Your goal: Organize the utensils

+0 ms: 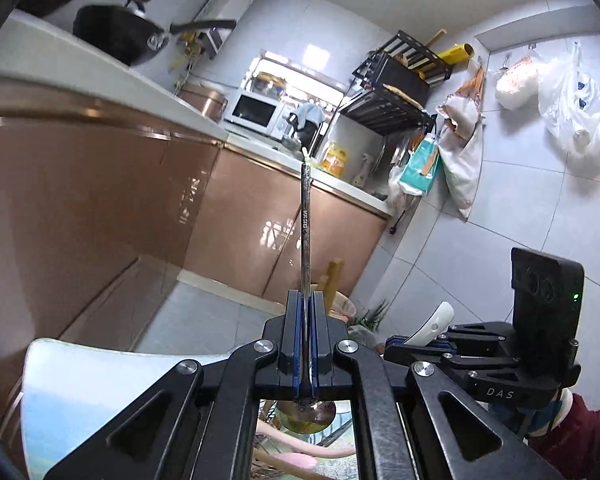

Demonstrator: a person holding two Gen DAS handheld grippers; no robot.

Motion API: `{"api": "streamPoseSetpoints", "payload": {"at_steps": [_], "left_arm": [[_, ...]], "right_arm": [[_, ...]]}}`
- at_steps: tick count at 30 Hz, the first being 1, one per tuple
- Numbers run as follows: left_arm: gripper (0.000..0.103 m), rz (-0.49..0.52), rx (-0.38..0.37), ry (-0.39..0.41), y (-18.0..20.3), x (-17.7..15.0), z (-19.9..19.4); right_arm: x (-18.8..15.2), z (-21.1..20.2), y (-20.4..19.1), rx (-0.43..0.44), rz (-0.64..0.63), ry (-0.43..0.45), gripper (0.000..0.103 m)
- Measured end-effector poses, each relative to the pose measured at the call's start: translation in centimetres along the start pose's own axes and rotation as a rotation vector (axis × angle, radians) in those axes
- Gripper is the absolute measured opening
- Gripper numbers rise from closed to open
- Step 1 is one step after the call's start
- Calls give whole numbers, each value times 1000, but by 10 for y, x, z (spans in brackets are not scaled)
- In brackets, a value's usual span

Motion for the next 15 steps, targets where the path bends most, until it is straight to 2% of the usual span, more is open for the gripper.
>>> {"api": "streamPoseSetpoints", "payload": {"at_steps": [4,6,15], "left_arm": [[3,-6,3,-21,-10,-17,11],[4,-27,-14,-8,-11,-18,10],[4,-9,5,60,-11,-18,-3]], "right_arm": [[-9,16,-9,-1,-29,-42,5],[-15,22,-12,0,-38,-61,5],[-31,34,-14,15,-31,-99,5]]}}
Point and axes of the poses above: each gripper's, at about its wrist camera, not at the fingertips, and z roughly the way its jaws point, y to its right, x to its top, the point moved 9 cm from there along z, roughly the way its jaws point, and after that the axes turned 2 degrees about -y, right-handed, at the moved point
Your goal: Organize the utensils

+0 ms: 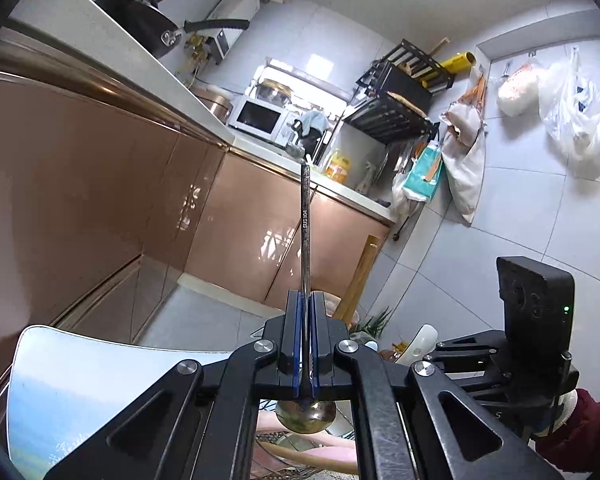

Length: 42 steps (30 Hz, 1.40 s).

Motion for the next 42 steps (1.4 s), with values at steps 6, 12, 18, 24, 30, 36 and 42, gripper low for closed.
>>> {"api": "streamPoseSetpoints", "payload": {"at_steps": [6,12,18,24,30,36,42], "left_arm": [[4,-33,-67,29,0,11,-8],[4,-8,-88,6,-5,4,1],[4,23,-98,-27,-7,-13,14],[4,51,-89,-29,-9,-24,15],[10,96,-43,-27,-5,-22,15],[36,57,-27,-39,-13,-26,13],[45,49,8,-20,-11,-16,-1]], "right_arm": [[5,1,2,9,4,5,5],[6,3,4,12,12,9,5],[5,8,5,20,9,-6,5],[-1,17,7,18,18,-20,6],[-3,20,8,33,26,-21,6],[-4,19,6,36,33,-19,7],[-2,12,6,45,49,-7,8]]}}
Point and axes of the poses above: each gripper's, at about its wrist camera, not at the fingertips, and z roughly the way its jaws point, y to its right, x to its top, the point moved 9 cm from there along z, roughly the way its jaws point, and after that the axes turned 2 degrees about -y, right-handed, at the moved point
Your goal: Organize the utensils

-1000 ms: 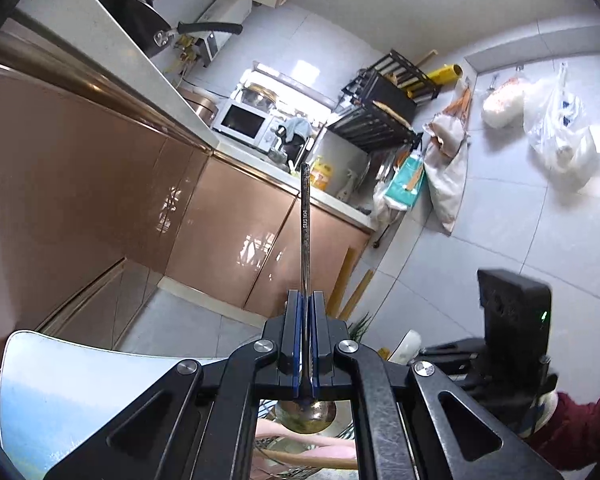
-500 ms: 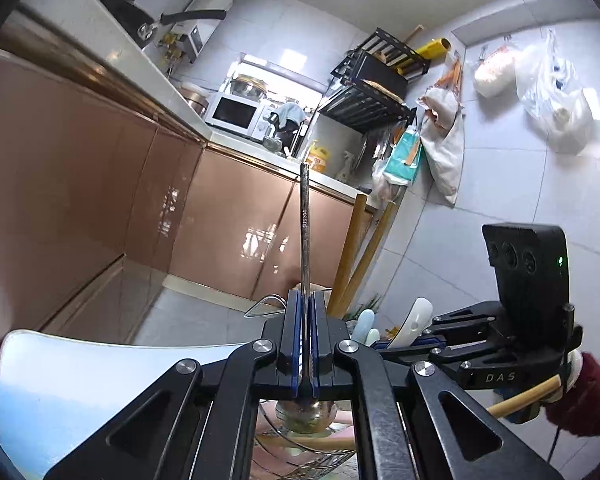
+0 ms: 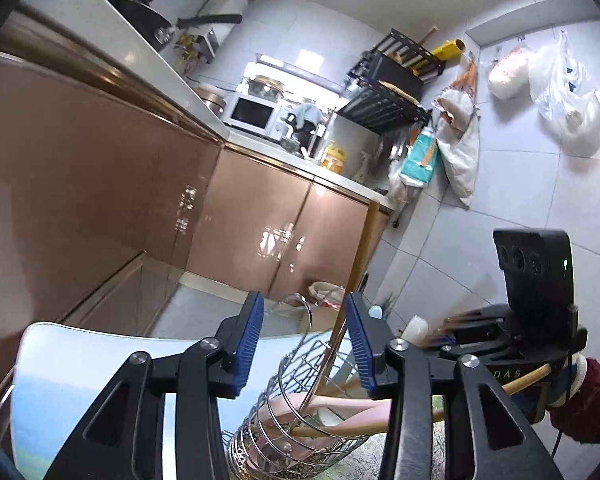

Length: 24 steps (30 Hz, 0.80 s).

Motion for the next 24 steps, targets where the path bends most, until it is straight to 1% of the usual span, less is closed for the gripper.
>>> {"api": "streamPoseSetpoints", "payload": {"at_steps": [2,3,5,7,9,12,13,14,22,24], "left_arm": [[53,-12,40,6,-1,7,-9],[54,-15,64,5,-1,11,-15],[65,-19,106,-2,1,16,-26],[69,-10,191,-21,6,20,-39],[72,-10,249,-34,10,21,-50],[77,-8,331,-44,22,22,-71],[78,-6,352,-44,25,22,-76],[78,-10,368,-43,28,21,-83],[79,-51,398,-49,61,7,-121],[80,-49,432,-58,67,3,-128]], "right_arm": [[2,-6,0,0,6,10,8],[2,-9,0,1,10,14,9],[4,-19,-1,2,17,30,9],[7,-33,-2,1,24,56,11],[9,-50,-2,2,32,81,12],[10,-72,-4,-9,36,108,20],[9,-80,-5,-8,40,115,21],[7,-85,-7,-7,42,119,21],[-18,-124,-31,22,51,130,21],[-27,-132,-39,32,49,130,21]]}}
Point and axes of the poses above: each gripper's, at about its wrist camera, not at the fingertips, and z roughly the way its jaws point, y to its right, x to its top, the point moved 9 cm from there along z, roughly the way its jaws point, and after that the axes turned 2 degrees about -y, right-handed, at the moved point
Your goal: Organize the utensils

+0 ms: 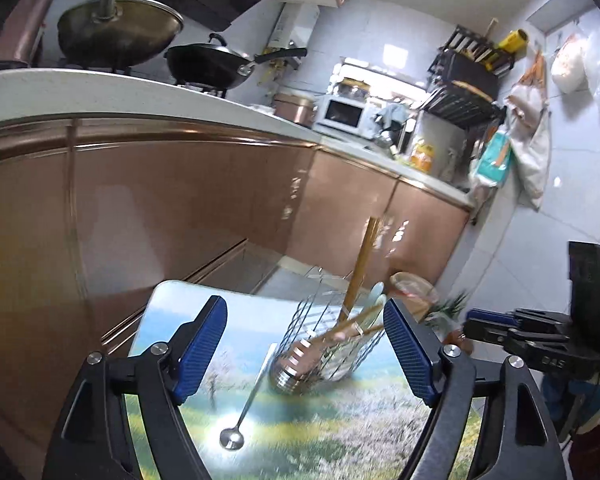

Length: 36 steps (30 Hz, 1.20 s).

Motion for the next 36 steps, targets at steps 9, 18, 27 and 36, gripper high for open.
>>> {"api": "streamPoseSetpoints", "payload": {"at_steps": [9,18,27,36], "left_arm": [[81,-16,48,-22,-2,-17,-32],[75,-13,77,-180,-26,-55,-6],[51,20,13,-440,-43,-117,81],[29,63,22,-612,-52,-152,160]], "right_arm": [[-23,-25,-20,35,20,3,21],[-40,-27,-23,57,34,-10,21],[-53,-5,-5,54,55,-49,21],[-67,26,27,46,97,-96,21]]}}
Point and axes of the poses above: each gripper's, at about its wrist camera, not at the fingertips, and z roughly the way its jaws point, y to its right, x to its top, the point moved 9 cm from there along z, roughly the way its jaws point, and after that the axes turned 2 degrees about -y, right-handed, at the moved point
